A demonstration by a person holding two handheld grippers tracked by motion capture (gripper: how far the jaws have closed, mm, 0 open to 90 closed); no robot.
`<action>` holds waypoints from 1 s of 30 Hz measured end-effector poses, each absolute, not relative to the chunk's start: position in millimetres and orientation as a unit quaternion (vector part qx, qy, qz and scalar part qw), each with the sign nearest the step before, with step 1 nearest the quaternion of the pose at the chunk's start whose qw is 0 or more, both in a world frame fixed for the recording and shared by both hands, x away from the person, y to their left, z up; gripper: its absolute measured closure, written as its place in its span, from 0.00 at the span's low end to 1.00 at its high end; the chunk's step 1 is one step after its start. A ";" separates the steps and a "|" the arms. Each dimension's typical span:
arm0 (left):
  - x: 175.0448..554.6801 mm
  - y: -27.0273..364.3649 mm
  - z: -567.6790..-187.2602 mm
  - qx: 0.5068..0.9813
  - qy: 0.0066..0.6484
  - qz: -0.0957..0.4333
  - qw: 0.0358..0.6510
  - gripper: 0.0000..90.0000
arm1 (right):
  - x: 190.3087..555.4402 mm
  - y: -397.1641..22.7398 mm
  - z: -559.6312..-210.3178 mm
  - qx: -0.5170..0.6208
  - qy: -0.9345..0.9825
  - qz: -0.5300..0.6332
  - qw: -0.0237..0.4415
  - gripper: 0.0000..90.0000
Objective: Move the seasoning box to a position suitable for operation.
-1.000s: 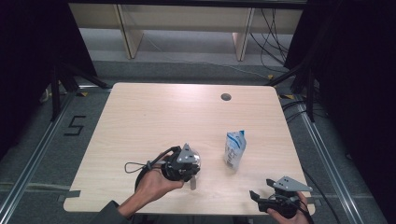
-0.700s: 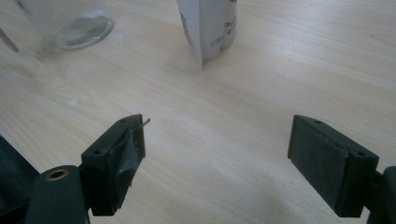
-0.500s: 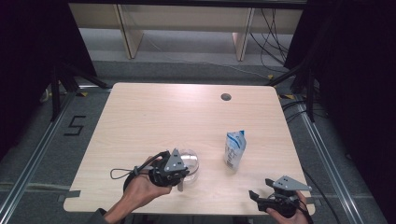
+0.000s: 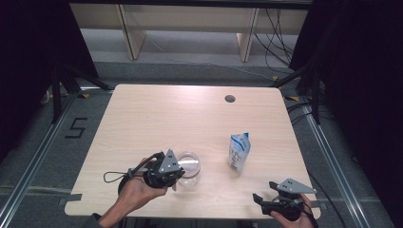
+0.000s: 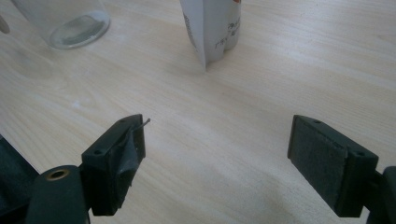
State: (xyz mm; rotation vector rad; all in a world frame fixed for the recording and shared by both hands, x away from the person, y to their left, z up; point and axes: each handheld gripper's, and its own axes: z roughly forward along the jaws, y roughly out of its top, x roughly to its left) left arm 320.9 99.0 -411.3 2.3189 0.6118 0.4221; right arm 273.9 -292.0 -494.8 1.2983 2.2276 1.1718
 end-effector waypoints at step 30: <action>310.4 162.4 -443.4 0.824 0.305 0.157 0.451 0.45 | 273.8 -290.5 -495.3 0.455 0.774 0.413 0.154 0.22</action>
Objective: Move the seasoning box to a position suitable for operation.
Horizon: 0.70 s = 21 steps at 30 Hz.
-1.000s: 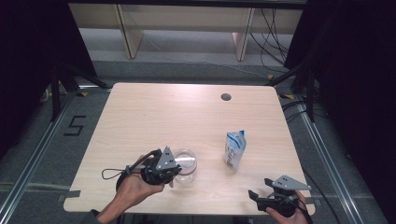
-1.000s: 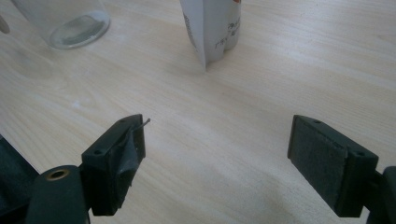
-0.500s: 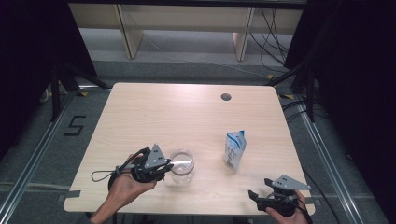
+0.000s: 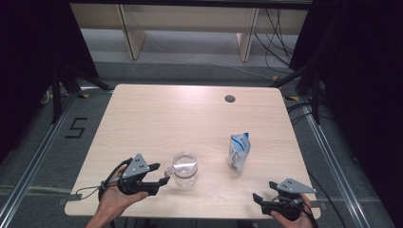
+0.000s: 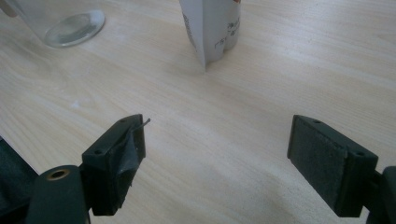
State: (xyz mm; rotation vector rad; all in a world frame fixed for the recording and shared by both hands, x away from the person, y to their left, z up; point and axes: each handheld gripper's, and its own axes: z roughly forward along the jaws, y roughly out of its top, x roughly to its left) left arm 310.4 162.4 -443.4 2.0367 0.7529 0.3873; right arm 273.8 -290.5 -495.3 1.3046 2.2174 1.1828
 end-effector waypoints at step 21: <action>322.9 155.7 -478.6 0.832 0.275 0.161 0.454 0.80 | 275.5 -291.9 -495.7 0.439 0.784 0.408 0.162 0.22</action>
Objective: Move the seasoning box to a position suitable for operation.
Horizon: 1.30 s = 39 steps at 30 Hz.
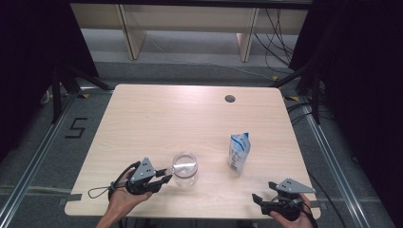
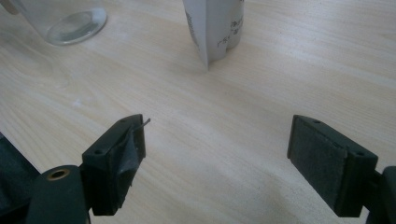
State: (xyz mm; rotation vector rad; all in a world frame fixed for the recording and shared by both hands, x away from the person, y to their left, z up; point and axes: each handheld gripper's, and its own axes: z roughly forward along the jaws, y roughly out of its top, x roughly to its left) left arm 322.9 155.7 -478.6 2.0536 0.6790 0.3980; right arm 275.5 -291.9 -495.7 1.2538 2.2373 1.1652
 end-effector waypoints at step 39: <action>346.7 128.1 -480.7 0.850 0.195 0.133 0.471 0.81 | 275.6 -290.2 -495.9 0.440 0.787 0.402 0.158 0.22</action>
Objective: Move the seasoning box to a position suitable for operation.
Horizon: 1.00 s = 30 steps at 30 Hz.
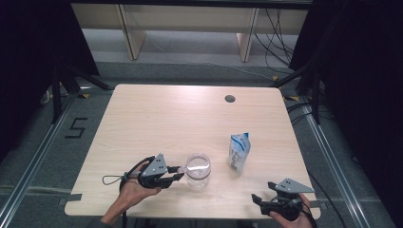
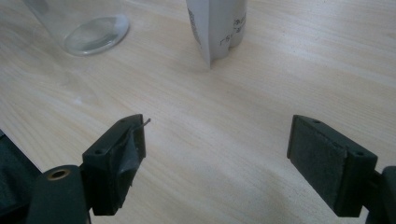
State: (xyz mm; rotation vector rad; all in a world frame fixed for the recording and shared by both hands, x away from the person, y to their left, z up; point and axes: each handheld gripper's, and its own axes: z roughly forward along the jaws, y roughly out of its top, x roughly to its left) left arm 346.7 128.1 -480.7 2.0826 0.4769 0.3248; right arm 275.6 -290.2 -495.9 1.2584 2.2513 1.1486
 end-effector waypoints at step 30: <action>329.4 138.7 -478.8 0.802 0.314 0.096 0.499 0.36 | 275.6 -289.7 -495.0 0.429 0.789 0.413 0.152 0.26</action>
